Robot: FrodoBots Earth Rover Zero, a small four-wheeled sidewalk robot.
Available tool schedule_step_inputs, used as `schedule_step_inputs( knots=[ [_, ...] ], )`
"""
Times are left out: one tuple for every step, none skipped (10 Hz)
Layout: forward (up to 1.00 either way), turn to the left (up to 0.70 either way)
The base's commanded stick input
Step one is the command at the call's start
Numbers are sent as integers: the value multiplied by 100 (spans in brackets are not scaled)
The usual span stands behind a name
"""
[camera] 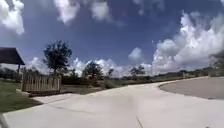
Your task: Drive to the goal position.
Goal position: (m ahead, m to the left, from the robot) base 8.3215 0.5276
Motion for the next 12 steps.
schedule_step_inputs(
  knots=[
    [85,0],
    [85,0],
    [85,0],
    [85,0],
    [85,0],
    [85,0],
    [85,0],
    [85,0],
    [85,0],
    [85,0],
    [85,0],
    [85,0]
  ],
)
